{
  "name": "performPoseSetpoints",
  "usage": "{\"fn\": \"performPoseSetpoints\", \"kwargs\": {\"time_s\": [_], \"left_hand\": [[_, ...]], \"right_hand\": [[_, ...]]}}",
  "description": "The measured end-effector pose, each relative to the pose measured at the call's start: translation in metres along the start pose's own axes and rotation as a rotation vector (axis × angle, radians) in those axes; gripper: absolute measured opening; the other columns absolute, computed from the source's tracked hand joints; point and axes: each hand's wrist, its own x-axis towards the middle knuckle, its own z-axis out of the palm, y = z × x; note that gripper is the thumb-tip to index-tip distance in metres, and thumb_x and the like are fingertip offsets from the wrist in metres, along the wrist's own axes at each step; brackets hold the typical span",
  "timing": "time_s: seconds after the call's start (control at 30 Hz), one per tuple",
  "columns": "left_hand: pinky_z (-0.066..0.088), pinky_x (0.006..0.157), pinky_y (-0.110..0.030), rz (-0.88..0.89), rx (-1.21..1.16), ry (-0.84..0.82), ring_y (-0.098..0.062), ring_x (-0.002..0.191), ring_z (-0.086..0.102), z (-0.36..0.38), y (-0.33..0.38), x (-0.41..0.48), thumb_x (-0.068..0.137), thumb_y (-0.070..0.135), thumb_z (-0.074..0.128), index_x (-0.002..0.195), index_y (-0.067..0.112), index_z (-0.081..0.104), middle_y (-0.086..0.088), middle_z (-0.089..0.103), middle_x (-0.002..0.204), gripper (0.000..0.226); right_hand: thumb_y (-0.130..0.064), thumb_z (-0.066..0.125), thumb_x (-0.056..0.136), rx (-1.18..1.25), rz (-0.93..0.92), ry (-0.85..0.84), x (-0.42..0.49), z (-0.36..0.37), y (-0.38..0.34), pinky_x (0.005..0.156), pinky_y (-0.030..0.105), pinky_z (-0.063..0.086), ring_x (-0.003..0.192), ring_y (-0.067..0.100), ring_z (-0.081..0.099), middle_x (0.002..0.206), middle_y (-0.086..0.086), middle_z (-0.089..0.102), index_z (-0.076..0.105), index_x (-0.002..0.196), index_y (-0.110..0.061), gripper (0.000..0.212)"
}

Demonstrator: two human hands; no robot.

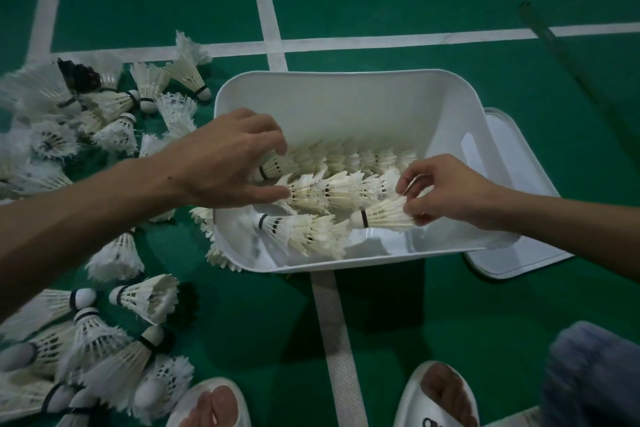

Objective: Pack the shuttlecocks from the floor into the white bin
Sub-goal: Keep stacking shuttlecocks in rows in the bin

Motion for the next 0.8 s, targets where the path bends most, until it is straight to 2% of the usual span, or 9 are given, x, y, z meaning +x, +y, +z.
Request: {"fn": "performPoseSetpoints", "kwargs": {"time_s": [0.17,0.27,0.4,0.53,0.7,0.8], "left_hand": [[0.034,0.103,-0.043,0.065,0.008,0.069,-0.025,0.120,0.046,-0.002,-0.014,-0.009,0.078,0.078,0.031,0.107,0.017,0.062,-0.006,0.062,0.114,0.074],[0.027,0.109,-0.041,0.021,-0.026,0.062,-0.024,0.122,0.044,0.001,-0.022,-0.014,0.078,0.083,0.020,0.106,0.018,0.062,-0.006,0.062,0.116,0.082],[0.014,0.115,-0.042,0.022,-0.034,0.080,-0.023,0.123,0.046,0.006,-0.024,-0.013,0.080,0.081,0.019,0.106,0.018,0.063,-0.007,0.062,0.116,0.081],[0.012,0.115,-0.039,0.045,-0.018,0.110,-0.022,0.121,0.047,0.008,-0.024,-0.008,0.080,0.080,0.019,0.107,0.018,0.063,-0.006,0.062,0.116,0.081],[0.012,0.114,-0.040,0.054,-0.029,0.141,-0.023,0.118,0.049,0.011,-0.025,-0.010,0.081,0.080,0.019,0.106,0.017,0.063,-0.006,0.063,0.113,0.081],[0.015,0.115,-0.043,0.060,-0.015,0.155,-0.023,0.116,0.050,0.013,-0.027,-0.008,0.082,0.078,0.021,0.106,0.017,0.063,-0.006,0.063,0.112,0.078]], "right_hand": [[0.018,0.065,0.074,-0.005,0.071,-0.049,0.003,-0.002,0.006,0.059,0.034,0.059,0.054,0.019,0.061,0.070,0.014,0.062,0.063,0.085,0.001,0.020],[0.018,0.063,0.075,-0.032,0.083,-0.011,0.005,-0.009,0.003,0.058,0.034,0.059,0.055,0.020,0.061,0.065,0.011,0.062,0.063,0.083,0.001,0.018],[0.017,0.063,0.075,-0.025,0.115,0.032,0.006,-0.016,0.000,0.060,0.036,0.060,0.056,0.022,0.060,0.066,0.015,0.062,0.062,0.080,0.001,0.017],[0.019,0.064,0.073,0.033,0.189,-0.068,0.007,0.004,0.005,0.068,0.043,0.061,0.055,0.025,0.059,0.070,0.020,0.060,0.060,0.084,0.000,0.023],[0.020,0.065,0.075,0.164,0.211,-0.140,0.015,0.025,0.010,0.069,0.040,0.061,0.061,0.025,0.061,0.079,0.020,0.059,0.057,0.094,-0.002,0.030],[0.018,0.066,0.077,0.244,0.216,-0.182,0.020,0.034,0.012,0.070,0.040,0.061,0.061,0.023,0.062,0.075,0.016,0.061,0.054,0.099,-0.005,0.033]]}}
